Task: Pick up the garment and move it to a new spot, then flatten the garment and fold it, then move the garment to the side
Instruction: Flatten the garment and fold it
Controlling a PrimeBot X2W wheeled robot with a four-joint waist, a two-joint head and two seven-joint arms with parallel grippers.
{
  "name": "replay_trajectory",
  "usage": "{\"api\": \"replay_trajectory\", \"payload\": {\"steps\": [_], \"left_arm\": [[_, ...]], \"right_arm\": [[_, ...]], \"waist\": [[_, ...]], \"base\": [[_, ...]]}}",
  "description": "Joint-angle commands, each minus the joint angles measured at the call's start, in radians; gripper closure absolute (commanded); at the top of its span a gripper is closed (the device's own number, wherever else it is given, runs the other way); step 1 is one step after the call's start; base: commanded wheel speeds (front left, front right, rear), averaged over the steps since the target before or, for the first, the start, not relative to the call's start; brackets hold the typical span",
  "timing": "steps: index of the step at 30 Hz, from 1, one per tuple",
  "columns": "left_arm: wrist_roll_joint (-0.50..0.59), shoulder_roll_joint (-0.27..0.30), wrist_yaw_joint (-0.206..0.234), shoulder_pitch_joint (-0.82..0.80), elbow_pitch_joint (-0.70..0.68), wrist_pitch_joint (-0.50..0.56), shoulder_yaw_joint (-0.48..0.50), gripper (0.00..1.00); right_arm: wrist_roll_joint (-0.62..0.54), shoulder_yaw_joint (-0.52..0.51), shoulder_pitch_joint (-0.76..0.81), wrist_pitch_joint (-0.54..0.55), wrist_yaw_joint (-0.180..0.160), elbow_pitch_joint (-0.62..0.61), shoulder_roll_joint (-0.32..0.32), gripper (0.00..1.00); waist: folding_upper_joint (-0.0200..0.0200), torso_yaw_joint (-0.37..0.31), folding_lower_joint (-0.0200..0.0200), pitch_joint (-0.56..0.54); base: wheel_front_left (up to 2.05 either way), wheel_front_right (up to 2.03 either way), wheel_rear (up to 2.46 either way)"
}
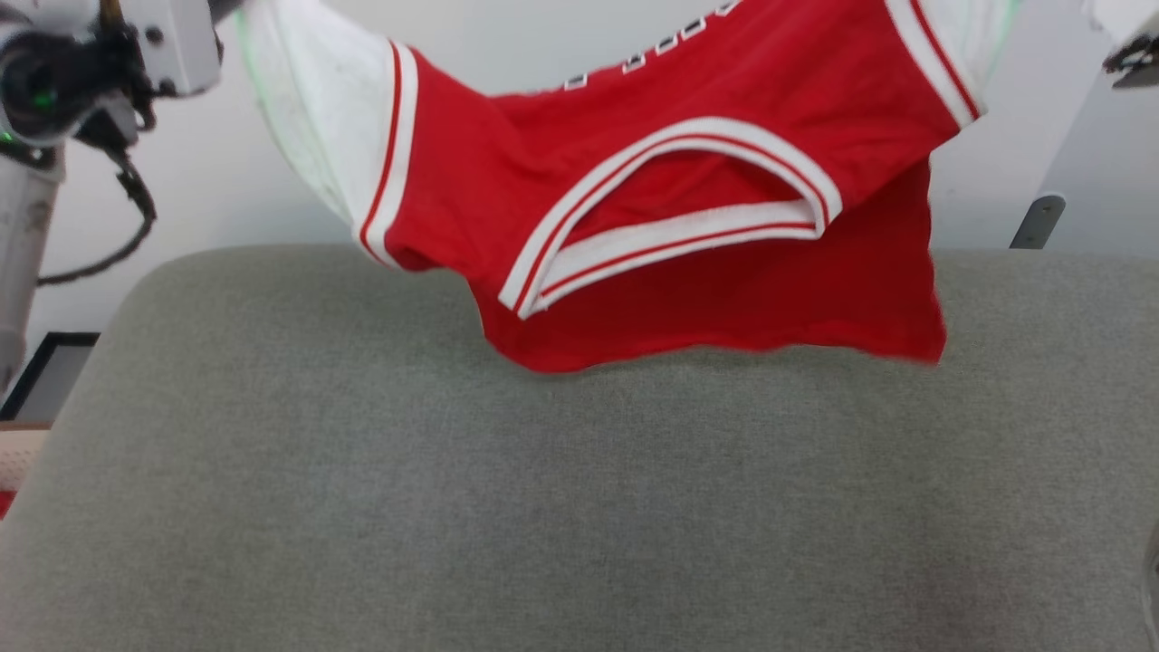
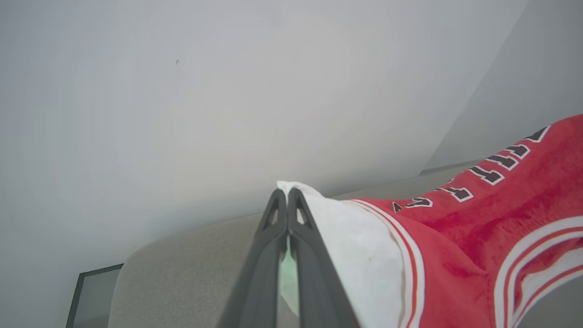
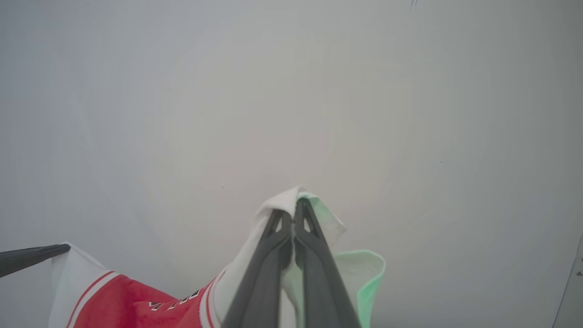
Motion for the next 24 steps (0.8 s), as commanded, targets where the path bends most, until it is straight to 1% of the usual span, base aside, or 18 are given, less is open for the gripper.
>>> {"api": "replay_trajectory", "payload": {"steps": [1, 4, 7, 10, 13, 15, 18, 22, 24], "left_arm": [[0.005, -0.005, 0.005, -0.018, 0.011, -0.007, 0.002, 1.0], [0.005, -0.014, 0.002, -0.043, 0.023, -0.011, 0.004, 1.0], [0.006, -0.019, -0.006, -0.068, 0.027, -0.031, 0.011, 1.0], [0.022, -0.028, -0.011, -0.093, 0.031, -0.059, 0.008, 1.0], [0.051, -0.044, -0.018, -0.141, 0.047, -0.118, 0.006, 1.0], [0.076, -0.067, -0.019, -0.18, 0.064, -0.182, 0.006, 1.0], [0.126, -0.097, -0.025, -0.253, 0.094, -0.298, 0.003, 1.0], [0.175, -0.139, -0.036, -0.368, 0.146, -0.515, 0.028, 1.0], [0.181, -0.164, -0.042, -0.404, 0.169, -0.618, 0.042, 1.0]], "right_arm": [[0.0, -0.001, -0.024, -0.012, -0.001, 0.019, 0.0, 1.0], [0.001, -0.003, -0.059, -0.021, -0.001, 0.056, 0.0, 1.0], [-0.023, -0.002, -0.104, -0.045, -0.001, 0.079, -0.008, 1.0], [-0.056, -0.007, -0.156, -0.078, -0.001, 0.115, -0.009, 1.0], [-0.112, 0.0, -0.234, -0.139, -0.001, 0.169, -0.003, 1.0], [-0.155, 0.019, -0.291, -0.205, -0.001, 0.204, 0.003, 1.0], [-0.221, 0.04, -0.382, -0.352, -0.001, 0.253, 0.004, 1.0], [-0.331, 0.089, -0.49, -0.579, -0.001, 0.311, -0.019, 1.0], [-0.362, 0.107, -0.53, -0.669, -0.001, 0.344, -0.033, 1.0]], "waist": [[0.0, 0.003, 0.0, 0.007], [0.0, 0.007, 0.0, 0.036], [0.0, 0.01, 0.0, 0.102], [0.0, 0.01, 0.0, 0.194], [0.0, 0.008, 0.0, 0.299], [0.0, 0.008, 0.0, 0.37], [0.0, 0.01, 0.0, 0.466], [0.0, 0.029, 0.0, 0.567], [0.0, 0.044, 0.0, 0.608]], "base": [[0.0, 0.0, 0.0], [0.0, 0.0, 0.0], [0.0, 0.0, 0.0], [0.0, 0.0, 0.0], [0.0, 0.0, 0.0], [0.0, 0.0, 0.0], [0.0, 0.0, 0.0], [0.0, 0.0, 0.0], [0.0, 0.0, 0.0]]}}
